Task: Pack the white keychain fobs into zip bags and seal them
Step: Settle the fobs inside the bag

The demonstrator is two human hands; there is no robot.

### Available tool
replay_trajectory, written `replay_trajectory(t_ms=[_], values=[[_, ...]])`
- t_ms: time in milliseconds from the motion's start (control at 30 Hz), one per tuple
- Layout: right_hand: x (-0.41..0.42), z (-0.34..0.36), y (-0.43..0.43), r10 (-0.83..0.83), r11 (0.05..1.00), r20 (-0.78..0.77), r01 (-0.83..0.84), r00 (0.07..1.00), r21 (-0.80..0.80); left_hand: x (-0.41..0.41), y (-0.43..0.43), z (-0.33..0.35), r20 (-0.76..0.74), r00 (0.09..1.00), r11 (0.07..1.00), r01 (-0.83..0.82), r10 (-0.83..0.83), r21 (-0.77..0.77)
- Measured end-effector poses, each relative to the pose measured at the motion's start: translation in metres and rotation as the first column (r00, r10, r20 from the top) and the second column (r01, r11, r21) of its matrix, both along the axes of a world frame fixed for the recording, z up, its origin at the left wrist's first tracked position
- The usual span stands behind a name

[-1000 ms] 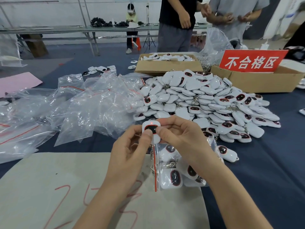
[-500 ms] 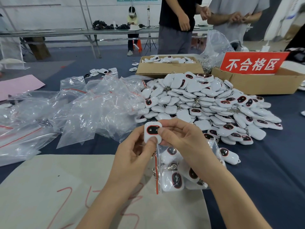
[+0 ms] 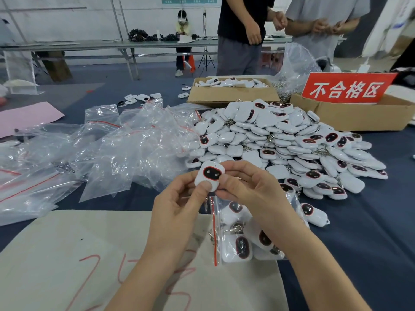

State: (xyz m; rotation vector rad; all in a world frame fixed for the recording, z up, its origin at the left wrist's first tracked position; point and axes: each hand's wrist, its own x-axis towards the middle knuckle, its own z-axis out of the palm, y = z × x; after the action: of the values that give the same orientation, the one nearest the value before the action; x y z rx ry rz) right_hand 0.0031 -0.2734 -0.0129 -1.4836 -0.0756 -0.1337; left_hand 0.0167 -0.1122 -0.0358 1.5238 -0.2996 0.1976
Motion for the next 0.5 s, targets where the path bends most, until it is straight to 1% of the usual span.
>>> replay_trajectory(t_ms=[33,100,133,167,233,300,400,500], values=[[-0.001,-0.001,0.001,0.031,1.000,0.027,-0.031,0.999,0.002,0.001,0.002,-0.001,0.065,0.997,0.996,-0.055,0.051,0.065],[-0.003,-0.001,0.004,0.070,0.998,0.096,-0.070,0.993,0.001,0.000,0.006,0.000,0.250,0.961,0.961,-0.174,0.118,0.217],[-0.004,-0.001,0.007,0.056,0.998,0.126,-0.057,0.990,0.001,0.000,0.007,0.001,0.325,0.937,0.944,-0.214,0.125,0.252],[-0.004,-0.002,0.008,0.038,0.999,0.149,-0.040,0.988,0.014,-0.001,0.007,0.001,0.367,0.922,0.941,-0.228,0.126,0.251],[-0.004,-0.003,0.009,0.032,0.998,0.182,-0.042,0.983,0.055,-0.003,0.006,0.004,0.373,0.920,0.959,-0.203,0.119,0.196],[-0.005,-0.002,0.009,0.066,0.994,0.212,-0.082,0.975,0.068,-0.005,0.005,0.006,0.375,0.921,0.969,-0.183,0.111,0.165],[-0.007,0.000,0.010,0.121,0.984,0.228,-0.147,0.966,0.099,-0.006,0.006,0.007,0.388,0.913,0.965,-0.204,0.126,0.167],[-0.008,0.001,0.012,0.118,0.984,0.227,-0.144,0.967,0.105,-0.005,0.007,0.007,0.408,0.903,0.958,-0.225,0.137,0.177]])
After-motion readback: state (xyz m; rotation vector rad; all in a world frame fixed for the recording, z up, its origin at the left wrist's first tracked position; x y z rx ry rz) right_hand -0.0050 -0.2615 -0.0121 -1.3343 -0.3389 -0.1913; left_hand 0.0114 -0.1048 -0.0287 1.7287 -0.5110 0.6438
